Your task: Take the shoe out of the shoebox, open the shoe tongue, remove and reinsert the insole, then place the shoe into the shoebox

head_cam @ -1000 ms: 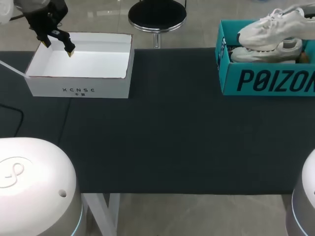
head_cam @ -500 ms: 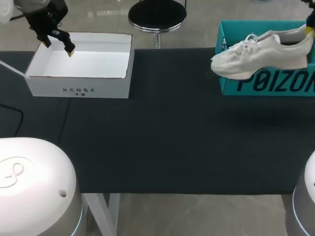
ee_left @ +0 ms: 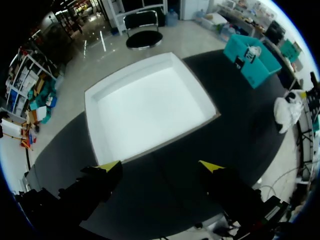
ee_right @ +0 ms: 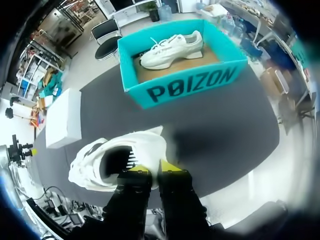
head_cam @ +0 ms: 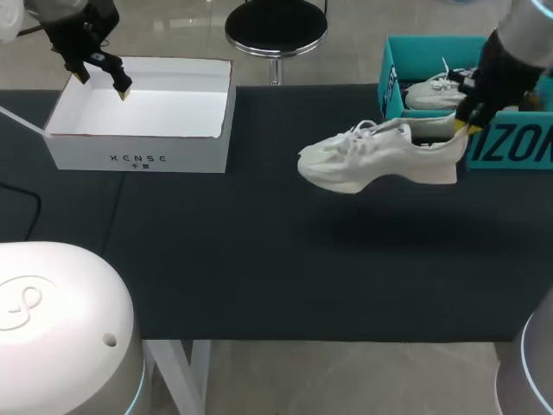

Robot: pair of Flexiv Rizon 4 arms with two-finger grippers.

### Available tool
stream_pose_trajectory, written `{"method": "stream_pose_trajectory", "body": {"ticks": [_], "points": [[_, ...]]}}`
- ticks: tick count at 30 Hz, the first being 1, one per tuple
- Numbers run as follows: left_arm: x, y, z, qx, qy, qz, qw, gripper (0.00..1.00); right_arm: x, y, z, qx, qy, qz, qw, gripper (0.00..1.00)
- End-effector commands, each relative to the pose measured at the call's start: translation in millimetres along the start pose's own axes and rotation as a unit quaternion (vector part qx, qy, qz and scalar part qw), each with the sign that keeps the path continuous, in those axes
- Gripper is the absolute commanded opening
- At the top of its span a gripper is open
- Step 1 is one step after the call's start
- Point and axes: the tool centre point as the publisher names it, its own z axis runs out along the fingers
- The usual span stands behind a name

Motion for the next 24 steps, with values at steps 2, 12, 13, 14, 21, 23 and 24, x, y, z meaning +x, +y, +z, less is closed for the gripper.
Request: {"method": "stream_pose_trajectory", "body": {"ticks": [2, 12, 13, 14, 21, 23, 24], "points": [[0.2, 0.2, 0.0, 0.0, -0.001, 0.0, 1.0, 1.0, 11.1, -24.1, 29.0, -0.056, 0.005, 0.015, 0.998, 0.0], [0.2, 0.2, 0.0, 0.0, -0.001, 0.0, 1.0, 1.0, 7.5, -48.2, 81.8, -0.018, 0.05, 0.045, 0.998, 0.0], [0.2, 0.2, 0.0, 0.0, -0.001, 0.0, 1.0, 1.0, 7.7, -49.4, 87.6, -0.01, 0.044, 0.045, 0.998, 0.0], [0.2, 0.2, 0.0, 0.0, -0.001, 0.0, 1.0, 1.0, 8.7, -50.7, 92.5, -0.008, 0.039, 0.044, 0.998, 0.0], [0.2, 0.2, 0.0, 0.0, -0.001, 0.0, 1.0, 1.0, 13.2, -53.4, 120.5, 0.022, 0.029, 0.041, 0.998, 0.0], [0.2, 0.2, 0.0, 0.0, -0.001, 0.0, 1.0, 1.0, 12.4, -53.3, 126.9, 0.032, 0.028, 0.044, 0.998, 0.0], [0.2, 0.2, 0.0, 0.0, -0.001, 0.0, 1.0, 1.0, 12.3, -53.4, 129.5, 0.033, 0.028, 0.044, 0.998, 0.0]]}}
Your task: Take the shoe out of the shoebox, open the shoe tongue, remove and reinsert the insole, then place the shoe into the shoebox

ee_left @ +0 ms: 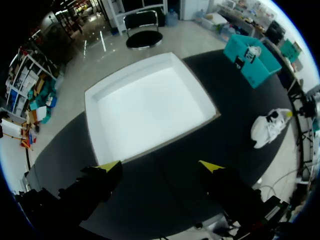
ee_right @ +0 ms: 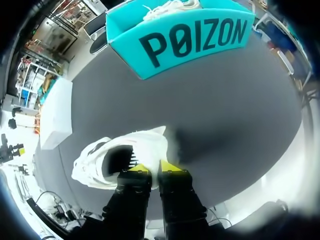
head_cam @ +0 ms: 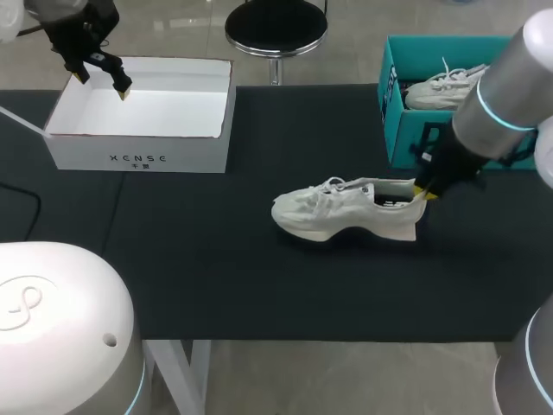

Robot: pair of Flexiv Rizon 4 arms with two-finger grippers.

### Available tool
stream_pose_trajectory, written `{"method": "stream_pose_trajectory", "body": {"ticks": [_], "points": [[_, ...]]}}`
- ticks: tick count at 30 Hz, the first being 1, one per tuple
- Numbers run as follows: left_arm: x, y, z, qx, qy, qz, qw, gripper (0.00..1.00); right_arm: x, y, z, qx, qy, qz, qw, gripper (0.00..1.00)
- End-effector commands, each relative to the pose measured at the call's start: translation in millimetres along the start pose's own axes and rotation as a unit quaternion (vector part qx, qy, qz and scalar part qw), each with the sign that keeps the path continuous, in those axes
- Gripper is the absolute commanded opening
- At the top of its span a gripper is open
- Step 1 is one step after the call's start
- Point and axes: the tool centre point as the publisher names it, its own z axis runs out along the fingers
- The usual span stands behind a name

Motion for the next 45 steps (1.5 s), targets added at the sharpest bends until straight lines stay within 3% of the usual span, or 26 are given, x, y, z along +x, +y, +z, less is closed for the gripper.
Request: {"method": "stream_pose_trajectory", "body": {"ticks": [1, 14, 15, 16, 20, 27, 30, 31, 33, 34, 36, 37, 38, 45], "points": [[0.1, 0.2, -0.1, 0.0, -0.001, 0.0, 1.0, 1.0, 6.8, 7.6, 20.1, 0.015, -0.004, 0.002, 1.0, 0.0], [0.1, 0.2, -0.1, 0.0, -0.001, 0.0, 1.0, 1.0, 10.1, 3.2, 36.0, 0.031, -0.01, 0.005, 0.999, 0.0], [0.1, 0.2, -0.1, 0.0, -0.001, 0.0, 1.0, 1.0, 9.8, 2.8, 37.1, 0.032, 0.001, 0.008, 0.999, 0.15], [0.1, 0.2, -0.1, 0.0, -0.001, 0.0, 1.0, 1.0, 9.7, 2.8, 37.2, 0.032, 0.0, 0.008, 0.999, 1.0], [0.1, 0.2, -0.1, 0.0, -0.001, 0.0, 1.0, 1.0, 8.9, 3.9, 27.1, 0.028, 0.001, 0.013, 1.0, 1.0], [0.1, 0.2, -0.1, 0.0, -0.001, 0.0, 1.0, 1.0, 10.7, 14.2, -15.6, 0.019, 0.015, 0.021, 0.999, 1.0], [0.1, 0.2, -0.1, 0.0, -0.001, 0.0, 1.0, 1.0, 14.2, 22.6, -35.5, 0.037, 0.019, -0.062, 0.997, 1.0], [0.1, 0.2, -0.1, 0.0, -0.001, 0.0, 1.0, 1.0, 13.9, 26.5, -40.4, 0.061, 0.019, -0.116, 0.991, 1.0], [0.1, 0.2, -0.1, 0.0, -0.001, 0.0, 1.0, 1.0, 13.5, 29.1, -48.2, 0.095, 0.039, -0.246, 0.964, 1.0], [0.1, 0.2, -0.1, 0.0, -0.001, 0.0, 1.0, 1.0, 13.3, 27.0, -50.7, 0.133, 0.031, -0.325, 0.936, 1.0], [0.1, 0.2, -0.1, 0.0, -0.001, 0.0, 1.0, 1.0, 10.1, 13.1, -55.5, 0.195, 0.019, -0.474, 0.859, 1.0], [0.1, 0.2, -0.1, 0.0, -0.001, 0.0, 1.0, 1.0, 4.8, 5.3, -57.6, 0.229, -0.001, -0.526, 0.819, 1.0], [0.1, 0.2, -0.1, 0.0, -0.001, 0.0, 1.0, 1.0, -1.8, 2.1, -59.5, 0.261, 0.003, -0.549, 0.794, 1.0], [0.1, 0.2, -0.1, 0.0, -0.001, 0.0, 1.0, 1.0, -1.8, 2.1, -59.5, 0.261, 0.003, -0.549, 0.794, 1.0]]}}
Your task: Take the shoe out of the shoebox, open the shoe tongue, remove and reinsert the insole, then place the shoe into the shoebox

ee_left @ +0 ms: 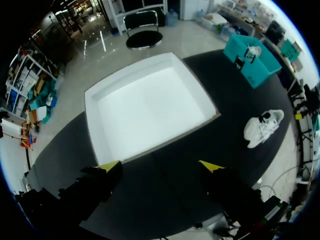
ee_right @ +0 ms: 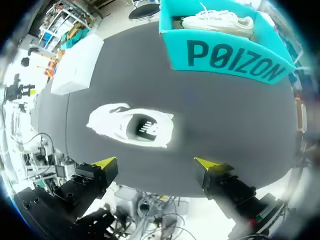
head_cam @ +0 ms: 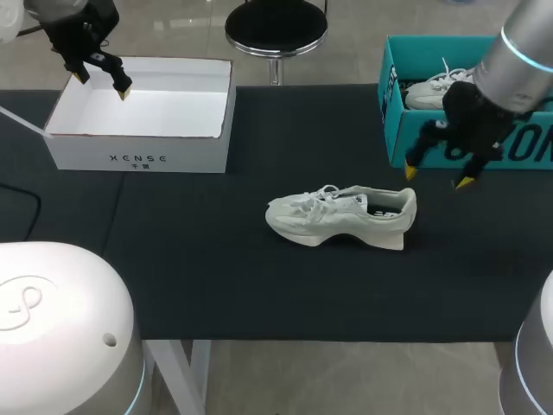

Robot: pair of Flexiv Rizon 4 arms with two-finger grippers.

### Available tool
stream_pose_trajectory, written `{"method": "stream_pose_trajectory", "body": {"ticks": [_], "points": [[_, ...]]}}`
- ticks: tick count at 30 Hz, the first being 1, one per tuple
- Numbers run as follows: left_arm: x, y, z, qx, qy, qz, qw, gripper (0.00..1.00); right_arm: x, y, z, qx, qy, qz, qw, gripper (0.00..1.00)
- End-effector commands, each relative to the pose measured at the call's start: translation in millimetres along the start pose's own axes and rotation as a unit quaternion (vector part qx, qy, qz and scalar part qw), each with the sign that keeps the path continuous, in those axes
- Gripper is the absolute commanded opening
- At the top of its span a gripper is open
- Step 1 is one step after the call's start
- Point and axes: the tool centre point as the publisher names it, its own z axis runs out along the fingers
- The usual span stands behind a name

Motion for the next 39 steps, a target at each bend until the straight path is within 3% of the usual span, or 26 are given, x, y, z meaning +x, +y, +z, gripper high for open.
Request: {"method": "stream_pose_trajectory", "body": {"ticks": [1, 11, 13, 15, 18, 20, 21, 22, 24, 39], "points": [[0.2, 0.1, 0.0, 0.0, -0.001, 0.0, 1.0, 1.0, -1.6, 5.5, -1.8, 0.18, -0.01, -0.355, 0.917, 1.0], [0.2, 0.1, 0.0, 0.0, -0.001, 0.0, 1.0, 1.0, -1.6, 5.5, -1.8, 0.18, -0.01, -0.355, 0.917, 1.0], [0.2, 0.1, 0.0, 0.0, -0.001, 0.0, 1.0, 1.0, 7.6, 3.5, -1.6, 0.182, -0.049, -0.496, 0.848, 1.0], [0.2, 0.1, 0.0, 0.0, -0.001, 0.0, 1.0, 1.0, 8.6, -10.9, -4.8, 0.153, -0.082, -0.608, 0.775, 1.0], [0.2, 0.1, 0.0, 0.0, -0.001, 0.0, 1.0, 1.0, -9.6, -39.0, -11.9, 0.069, -0.089, -0.709, 0.696, 1.0], [0.2, 0.1, 0.0, 0.0, -0.001, 0.0, 1.0, 1.0, -21.5, -59.4, -21.2, 0.02, -0.103, -0.724, 0.682, 1.0], [0.2, 0.1, 0.0, 0.0, -0.001, 0.0, 1.0, 1.0, -28.8, -68.0, -25.2, 0.012, -0.122, -0.729, 0.673, 1.0], [0.2, 0.1, 0.0, 0.0, -0.001, 0.0, 1.0, 1.0, -35.9, -71.9, -28.7, 0.028, -0.147, -0.735, 0.661, 1.0], [0.2, 0.1, 0.0, 0.0, -0.001, 0.0, 1.0, 1.0, -53.4, -64.7, -33.2, 0.105, -0.098, -0.657, 0.74, 1.0], [0.2, 0.1, 0.0, 0.0, -0.001, 0.0, 1.0, 1.0, -53.4, -64.7, -33.2, 0.105, -0.098, -0.657, 0.74, 1.0]]}}
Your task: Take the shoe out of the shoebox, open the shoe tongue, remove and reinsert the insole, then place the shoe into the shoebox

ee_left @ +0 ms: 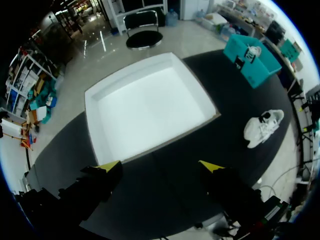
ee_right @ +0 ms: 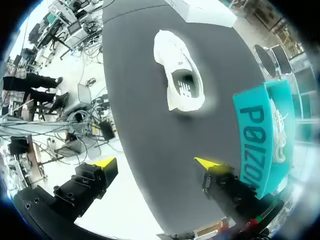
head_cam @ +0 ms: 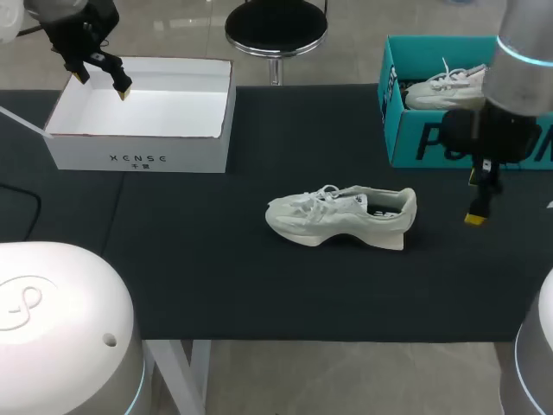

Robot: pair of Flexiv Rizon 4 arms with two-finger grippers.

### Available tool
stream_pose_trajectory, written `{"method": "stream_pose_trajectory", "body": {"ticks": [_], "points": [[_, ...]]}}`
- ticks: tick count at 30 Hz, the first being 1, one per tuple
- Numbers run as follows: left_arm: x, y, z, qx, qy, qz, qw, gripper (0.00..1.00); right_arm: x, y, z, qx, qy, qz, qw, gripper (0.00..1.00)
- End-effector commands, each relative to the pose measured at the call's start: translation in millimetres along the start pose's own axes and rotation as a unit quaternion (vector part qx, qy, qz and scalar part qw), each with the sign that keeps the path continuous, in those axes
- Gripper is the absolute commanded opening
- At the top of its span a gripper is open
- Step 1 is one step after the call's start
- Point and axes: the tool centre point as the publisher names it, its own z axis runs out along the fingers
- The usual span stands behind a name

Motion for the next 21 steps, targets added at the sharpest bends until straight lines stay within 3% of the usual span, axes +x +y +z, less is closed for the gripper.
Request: {"method": "stream_pose_trajectory", "body": {"ticks": [1, 17, 18, 19, 21], "points": [[0.2, 0.1, 0.0, 0.0, -0.001, 0.0, 1.0, 1.0, 5.1, -2.2, 0.4, 0.007, -0.037, -0.103, 0.994, 1.0], [0.2, 0.1, 0.0, 0.0, -0.001, 0.0, 1.0, 1.0, 5.1, -2.2, 0.4, 0.007, -0.037, -0.103, 0.994, 1.0], [0.2, 0.1, 0.0, 0.0, -0.001, 0.0, 1.0, 1.0, 3.7, 1.9, 0.7, -0.016, -0.039, -0.105, 0.994, 1.0], [0.2, 0.1, 0.0, 0.0, -0.001, 0.0, 1.0, 1.0, 1.6, 10.2, -0.2, -0.067, -0.05, -0.112, 0.99, 1.0], [0.2, 0.1, 0.0, 0.0, -0.001, 0.0, 1.0, 1.0, -2.4, 15.4, -0.9, -0.117, -0.052, -0.116, 0.985, 1.0]]}}
